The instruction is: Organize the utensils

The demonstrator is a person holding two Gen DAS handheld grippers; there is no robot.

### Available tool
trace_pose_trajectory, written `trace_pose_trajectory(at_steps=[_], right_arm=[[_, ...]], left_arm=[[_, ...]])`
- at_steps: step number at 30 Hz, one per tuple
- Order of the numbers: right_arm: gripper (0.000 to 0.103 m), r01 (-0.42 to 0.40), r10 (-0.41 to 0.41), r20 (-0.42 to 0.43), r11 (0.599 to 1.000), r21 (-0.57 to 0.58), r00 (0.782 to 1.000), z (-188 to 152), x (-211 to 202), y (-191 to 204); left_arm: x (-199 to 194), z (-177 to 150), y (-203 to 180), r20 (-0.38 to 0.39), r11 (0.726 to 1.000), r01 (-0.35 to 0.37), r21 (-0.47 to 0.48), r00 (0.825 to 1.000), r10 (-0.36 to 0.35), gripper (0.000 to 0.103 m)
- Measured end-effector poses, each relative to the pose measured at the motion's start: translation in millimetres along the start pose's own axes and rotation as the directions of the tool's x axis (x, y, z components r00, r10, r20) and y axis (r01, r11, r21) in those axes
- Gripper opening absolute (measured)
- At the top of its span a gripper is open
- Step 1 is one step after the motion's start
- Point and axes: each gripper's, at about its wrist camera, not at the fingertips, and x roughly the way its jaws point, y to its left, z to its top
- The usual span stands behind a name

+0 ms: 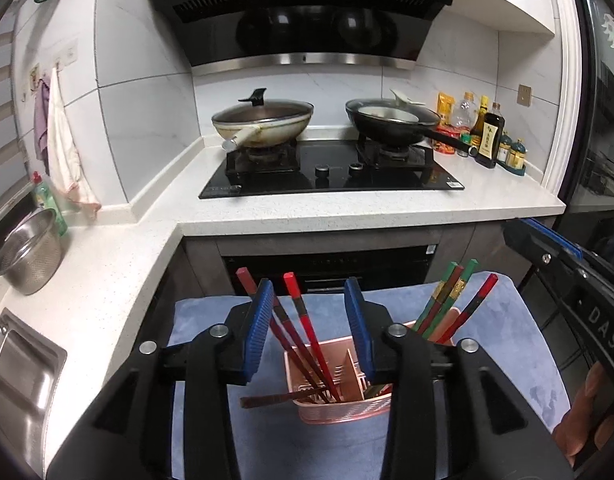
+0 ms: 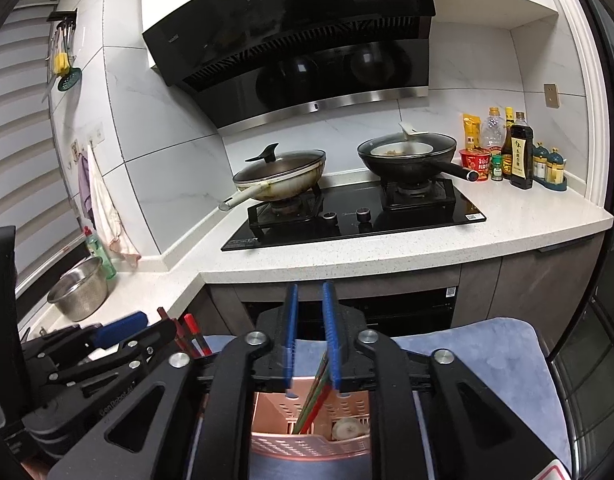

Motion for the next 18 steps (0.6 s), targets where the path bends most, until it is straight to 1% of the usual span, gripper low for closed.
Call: trace_pose_trajectory(at_steps=[1, 5, 7, 9, 14, 18], right_arm=[[0.025, 0.002, -0.002, 0.003, 1.0, -0.006, 1.0, -1, -2, 1], [0.027, 0.008, -0.008, 0.0, 0.999, -0.037, 1.0, -5, -9, 4], [0.029, 0.006, -0.006, -0.017, 0.999, -0.048, 1.0, -11, -14, 6], [0.031, 0.004, -0.006, -0.031, 0.999, -0.053, 0.999, -18, -19, 6], [0.033, 0.005, -0.01, -0.094, 0.998, -0.057, 0.996, -48, -38, 2], [0.032, 0.022, -0.034, -0.17, 0.997, -0.074, 0.985, -79, -52, 2]], left_arm=[[-2, 0, 0, 0.002, 1.0, -0.004, 0.0, 1.0, 0.004, 0.036], [-9, -5, 2, 0.001, 1.0, -0.015, -0.012, 1.0, 0.015, 0.036], [-14, -9, 4, 0.003, 1.0, -0.016, -0.017, 1.0, 0.016, 0.039], [-22, -16, 4, 0.005, 0.999, -0.024, -0.022, 1.0, 0.024, 0.045], [-42, -43, 1, -0.009, 0.999, -0.032, -0.023, 0.999, 0.032, 0.045], [-57, -65, 2, -0.031, 0.998, -0.027, -0.053, 0.999, 0.026, 0.047]])
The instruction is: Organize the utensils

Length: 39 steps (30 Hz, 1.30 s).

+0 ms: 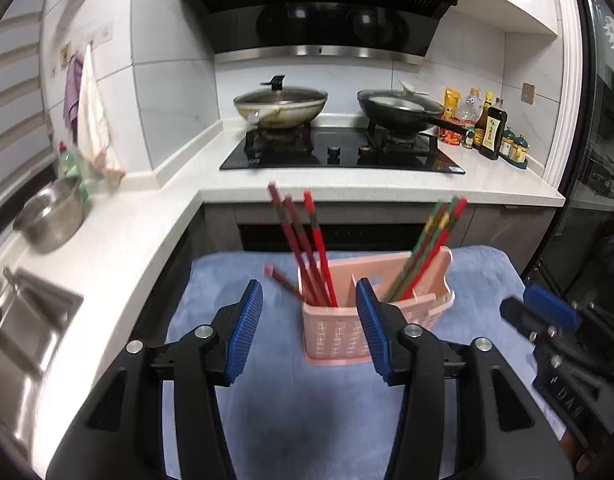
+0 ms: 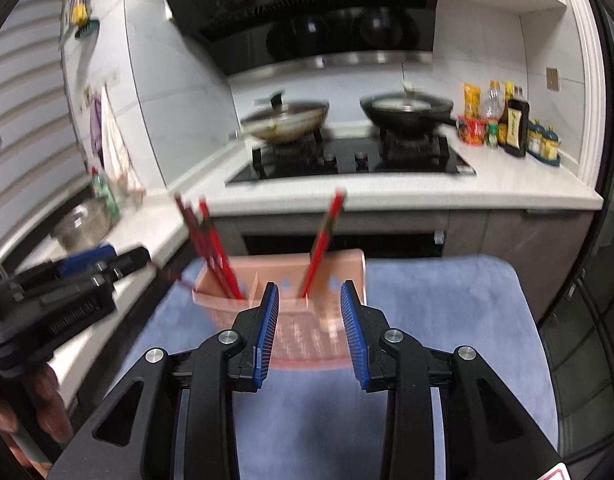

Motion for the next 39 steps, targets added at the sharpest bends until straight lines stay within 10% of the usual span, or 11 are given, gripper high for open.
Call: trace_pose_trajectory(at_steps=[19, 39], right_arm=[[0.044, 0.049, -0.052, -0.147, 0.998, -0.024, 0.988, -96, -57, 21], [0.062, 0.129, -0.137, -0.126, 0.989, -0.069, 0.982, -119, -89, 29]], left_arm=[[-47, -83, -16, -0.074, 1.0, -0.03, -0.008, 0.997, 0.029, 0.062], [-69, -124, -14, -0.118, 0.997, -0.075, -0.02, 0.99, 0.072, 0.08]])
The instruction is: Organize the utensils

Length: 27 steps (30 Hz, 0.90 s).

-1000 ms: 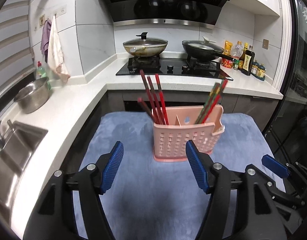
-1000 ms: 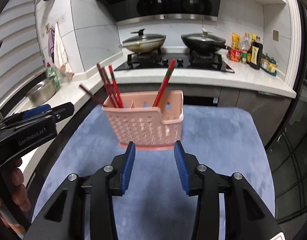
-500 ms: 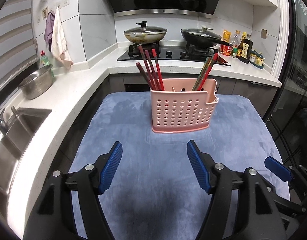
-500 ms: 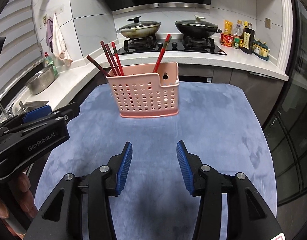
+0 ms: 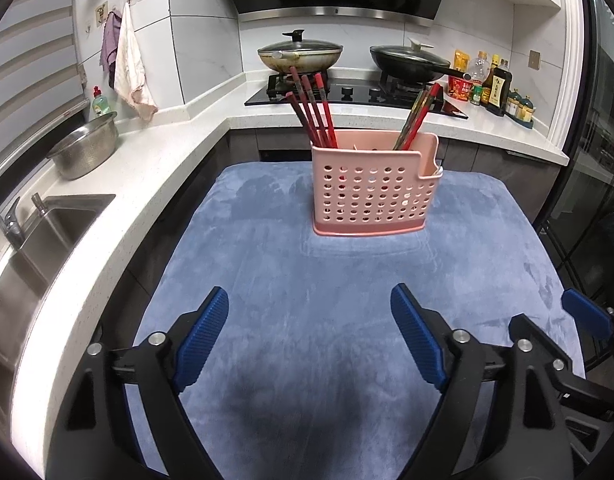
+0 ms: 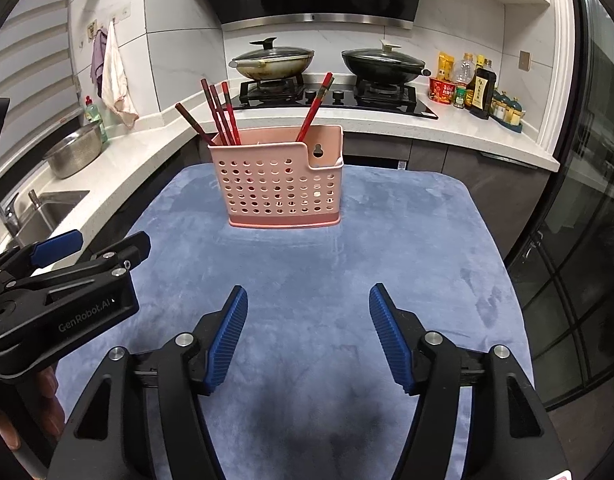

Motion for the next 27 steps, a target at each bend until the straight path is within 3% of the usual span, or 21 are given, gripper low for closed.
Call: trace_pose_trajectory(at_steps=[9, 18, 24, 25, 27], right_arm=[[0.073, 0.031, -0.03, 0.012, 0.999, -0.033, 0.999, -7, -5, 4], [0.08, 0.027, -0.027, 0.011, 0.999, -0.027, 1.0, -14, -1, 3], [0.089, 0.028, -0.028, 0.003, 0.999, -0.033, 1.0, -16, 2, 2], [0.096, 0.027, -0.027, 0.005, 0.999, -0.031, 1.0, -16, 2, 2], [0.097, 0.034, -0.033, 0.016, 0.999, -0.036, 0.999, -17, 1, 2]], left_arm=[[1, -9, 2, -0.021, 1.0, -0.015, -0.004, 1.0, 0.015, 0.09], [5, -16, 7, -0.043, 1.0, -0.026, -0.013, 0.999, 0.026, 0.092], [7, -18, 8, -0.051, 0.999, -0.04, -0.016, 0.998, 0.039, 0.093], [7, -19, 8, -0.052, 0.999, -0.041, -0.016, 0.998, 0.04, 0.093], [8, -19, 9, -0.056, 0.999, -0.043, -0.016, 0.998, 0.042, 0.093]])
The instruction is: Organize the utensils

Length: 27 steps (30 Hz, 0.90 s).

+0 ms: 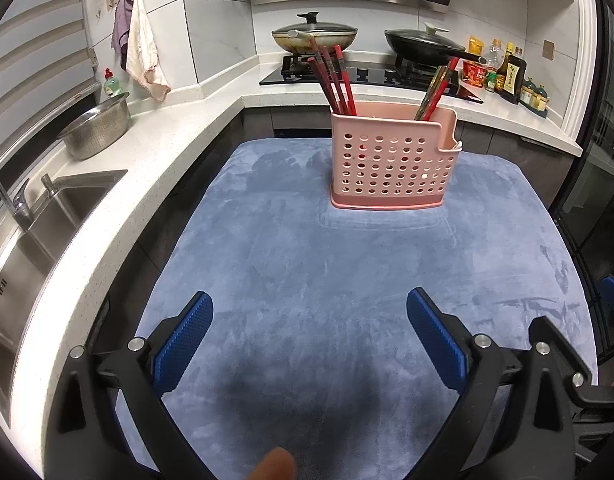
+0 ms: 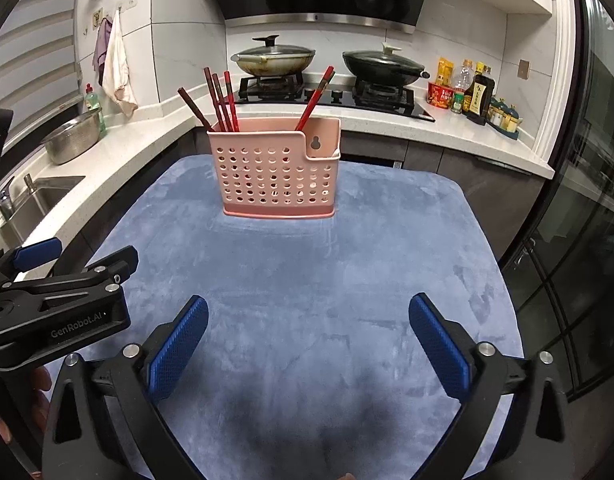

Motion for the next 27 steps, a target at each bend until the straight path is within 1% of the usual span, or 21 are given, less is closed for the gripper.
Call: trace_pose_trajectory(at_steps=[9, 21, 27], right_arm=[[0.097, 0.009, -0.009, 0.0, 1.0, 0.012, 1.0, 0.6, 1.1, -1.6], [0.097, 0.0, 0.0, 0.0, 1.0, 0.026, 1.0, 2.6, 2.6, -3.6], [0.097, 0.001, -0.001, -0.001, 1.0, 0.024, 1.0, 2.8, 2.7, -3.2]], left_arm=[[0.6, -0.7, -0.2, 0.002, 1.0, -0.014, -0.003, 1.0, 0.014, 0.095], [-0.7, 0.7, -1.6, 0.009, 1.0, -0.002, -0.008, 1.0, 0.002, 0.095], [-0.4, 1.0, 0.8, 0.009, 1.0, -0.021, -0.023, 1.0, 0.021, 0.095]])
